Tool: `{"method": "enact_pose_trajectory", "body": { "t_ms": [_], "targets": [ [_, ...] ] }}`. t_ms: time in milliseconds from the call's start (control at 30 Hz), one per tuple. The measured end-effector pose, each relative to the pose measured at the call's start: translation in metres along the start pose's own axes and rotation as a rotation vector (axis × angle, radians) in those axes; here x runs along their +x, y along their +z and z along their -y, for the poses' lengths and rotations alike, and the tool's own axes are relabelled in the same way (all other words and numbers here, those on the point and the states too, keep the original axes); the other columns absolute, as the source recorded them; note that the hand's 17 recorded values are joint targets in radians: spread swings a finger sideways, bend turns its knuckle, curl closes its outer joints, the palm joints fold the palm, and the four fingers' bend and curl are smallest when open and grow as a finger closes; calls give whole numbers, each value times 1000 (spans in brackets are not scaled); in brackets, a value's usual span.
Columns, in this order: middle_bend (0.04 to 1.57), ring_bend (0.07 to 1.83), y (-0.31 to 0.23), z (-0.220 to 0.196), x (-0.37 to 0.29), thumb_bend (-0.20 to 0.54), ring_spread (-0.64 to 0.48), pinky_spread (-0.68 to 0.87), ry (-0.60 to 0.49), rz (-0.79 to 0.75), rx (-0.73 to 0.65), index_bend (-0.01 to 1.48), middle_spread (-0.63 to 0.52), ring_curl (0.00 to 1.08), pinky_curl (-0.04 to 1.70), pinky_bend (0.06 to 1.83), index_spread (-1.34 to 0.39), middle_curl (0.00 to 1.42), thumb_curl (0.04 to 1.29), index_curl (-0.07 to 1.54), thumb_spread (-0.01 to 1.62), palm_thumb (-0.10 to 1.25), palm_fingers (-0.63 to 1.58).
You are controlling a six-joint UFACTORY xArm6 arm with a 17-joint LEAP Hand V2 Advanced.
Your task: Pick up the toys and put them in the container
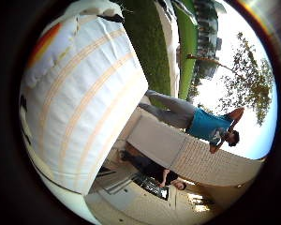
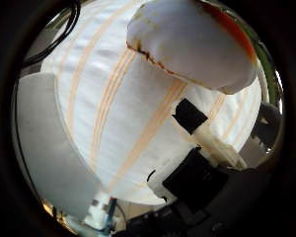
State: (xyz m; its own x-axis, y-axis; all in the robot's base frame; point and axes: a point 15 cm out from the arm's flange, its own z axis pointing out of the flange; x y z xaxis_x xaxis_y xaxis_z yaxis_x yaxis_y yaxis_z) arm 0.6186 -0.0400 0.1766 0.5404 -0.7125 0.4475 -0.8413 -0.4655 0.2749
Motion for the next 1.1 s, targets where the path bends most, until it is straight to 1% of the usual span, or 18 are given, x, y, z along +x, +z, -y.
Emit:
{"method": "enact_pose_trajectory", "body": {
  "t_ms": [33,67,100,133,167,200,233,300,333,367,467,533,567,700,733,900,1033,1100],
  "targets": [
    [293,613,1,0,-1,-25,250,436,-1,1,-1,159,-43,326,294,570,-142,381,346,238,1110,596,573],
    [336,671,1,0,-1,-14,218,432,2,2,0,197,-54,347,306,598,-168,397,349,247,1112,617,743],
    [385,749,1,1,-1,-4,190,424,4,1,2,198,-72,358,304,629,-206,416,354,246,1113,652,923],
    [472,829,0,2,-3,10,166,416,5,8,7,154,-90,383,313,656,-245,453,362,233,1120,703,1034],
    [511,876,0,3,-4,10,154,413,6,11,7,144,-92,410,325,657,-258,474,365,234,1118,718,1039],
    [511,876,0,2,-5,10,154,413,7,14,8,144,-92,410,325,657,-258,474,365,234,1118,718,1039],
    [630,1011,-4,2,-3,33,132,409,12,14,15,133,-111,474,352,659,-290,533,381,230,1116,788,1070],
    [761,1125,-13,1,1,46,88,407,26,23,35,131,-131,541,404,736,-341,606,399,210,1113,856,1062],
    [791,1147,-22,1,4,47,77,408,39,34,61,139,-136,559,422,776,-359,626,405,204,1108,873,1068],
    [851,1182,-33,2,8,58,53,401,59,47,92,177,-145,589,463,871,-397,664,425,197,1101,920,1132],
    [965,1229,-75,-2,21,63,5,379,109,99,201,255,-168,643,550,1031,-487,743,472,198,1095,982,1121],
    [1020,1255,-97,-13,23,46,-26,352,111,135,227,332,-181,675,618,1133,-556,794,503,207,1092,985,1089],
    [1035,1260,-104,-20,22,42,-33,347,108,153,224,352,-184,682,634,1152,-573,807,512,209,1090,987,1081],
    [1098,1306,-153,-69,19,11,-72,304,105,223,211,464,-198,732,734,1249,-683,877,559,234,1090,982,1005],
    [1121,1329,-169,-86,18,0,-84,288,108,242,212,510,-202,753,771,1275,-725,902,577,248,1094,982,972],
    [1173,1380,-243,-168,-8,-14,-107,253,103,335,244,616,-209,794,852,1328,-822,958,618,290,1098,972,898],
    [1209,1415,-287,-229,-49,-17,-124,225,78,389,294,688,-212,822,909,1378,-887,994,645,335,1106,955,851],
    [1221,1423,-304,-265,-94,-19,-128,218,78,469,315,704,-212,828,921,1387,-903,1003,650,349,1108,949,839]
  ]
}}
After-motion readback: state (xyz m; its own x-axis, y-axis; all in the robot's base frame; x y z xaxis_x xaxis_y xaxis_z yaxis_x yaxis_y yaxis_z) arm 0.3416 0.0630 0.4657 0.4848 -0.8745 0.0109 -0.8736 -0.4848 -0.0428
